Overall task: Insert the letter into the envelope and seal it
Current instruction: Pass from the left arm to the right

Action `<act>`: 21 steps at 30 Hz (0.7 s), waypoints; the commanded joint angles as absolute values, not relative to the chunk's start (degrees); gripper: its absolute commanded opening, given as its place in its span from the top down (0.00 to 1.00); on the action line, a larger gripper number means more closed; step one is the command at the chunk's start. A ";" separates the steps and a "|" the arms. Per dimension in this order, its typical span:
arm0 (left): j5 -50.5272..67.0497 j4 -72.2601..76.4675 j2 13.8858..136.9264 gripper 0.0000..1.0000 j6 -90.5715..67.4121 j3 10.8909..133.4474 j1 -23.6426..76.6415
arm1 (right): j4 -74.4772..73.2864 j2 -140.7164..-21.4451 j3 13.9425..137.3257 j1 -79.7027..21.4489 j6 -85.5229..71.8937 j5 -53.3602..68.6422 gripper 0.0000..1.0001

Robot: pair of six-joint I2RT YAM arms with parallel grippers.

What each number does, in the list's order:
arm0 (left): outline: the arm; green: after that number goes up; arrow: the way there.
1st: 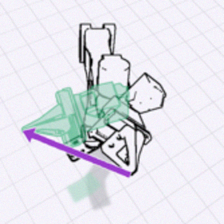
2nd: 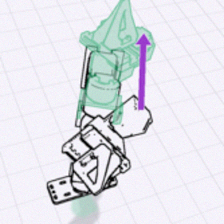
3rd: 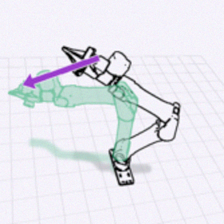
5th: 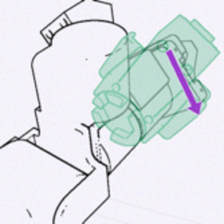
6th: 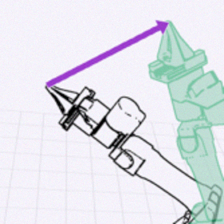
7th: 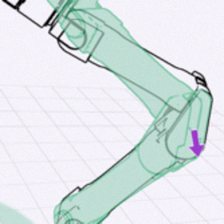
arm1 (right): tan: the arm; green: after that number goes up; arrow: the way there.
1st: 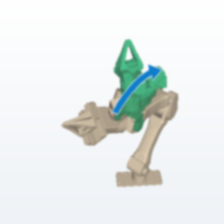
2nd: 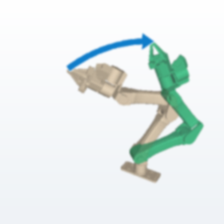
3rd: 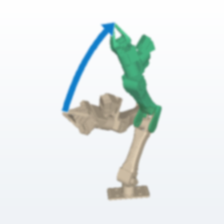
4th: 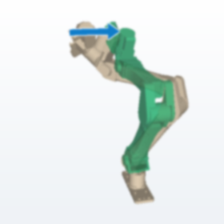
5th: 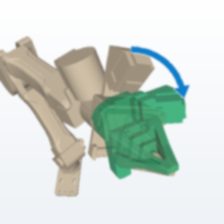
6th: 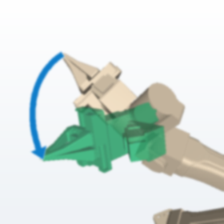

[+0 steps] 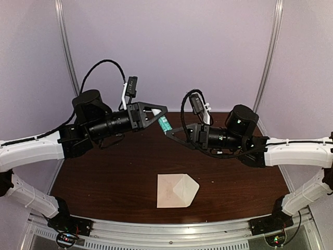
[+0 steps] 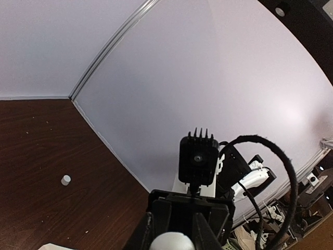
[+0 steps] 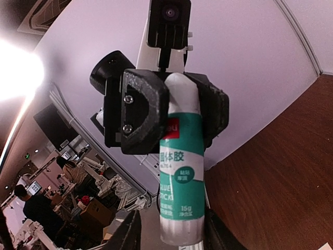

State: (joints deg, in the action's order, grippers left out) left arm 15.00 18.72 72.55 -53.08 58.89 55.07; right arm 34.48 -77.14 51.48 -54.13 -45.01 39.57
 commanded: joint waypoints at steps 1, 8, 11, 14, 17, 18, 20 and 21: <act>16.05 19.95 71.80 0.93 -52.12 60.56 54.75 | 37.02 -77.52 52.55 -54.06 -46.06 41.89 0.70; 17.86 20.47 72.98 0.87 -51.96 60.64 54.76 | 40.35 -78.07 51.07 -54.14 -48.04 40.50 0.86; 18.17 20.52 73.25 0.62 -51.77 60.64 54.73 | 41.17 -78.70 51.06 -54.14 -48.78 39.74 0.87; 18.20 20.63 73.39 0.39 -51.82 60.51 54.73 | 42.26 -79.15 50.98 -54.14 -49.33 38.40 0.87; 18.69 21.23 73.93 0.33 -52.23 60.47 54.78 | 43.09 -79.43 50.93 -54.21 -49.35 36.64 0.87; 19.05 21.59 74.18 0.33 -52.35 60.47 54.81 | 43.33 -79.64 50.98 -54.23 -49.27 36.26 0.87; 19.81 22.77 74.82 0.33 -52.87 60.51 54.88 | 43.55 -80.40 51.21 -54.27 -49.13 35.76 0.87; 20.10 23.29 75.18 0.34 -53.11 60.62 54.90 | 43.77 -80.79 51.28 -54.31 -49.12 35.58 0.87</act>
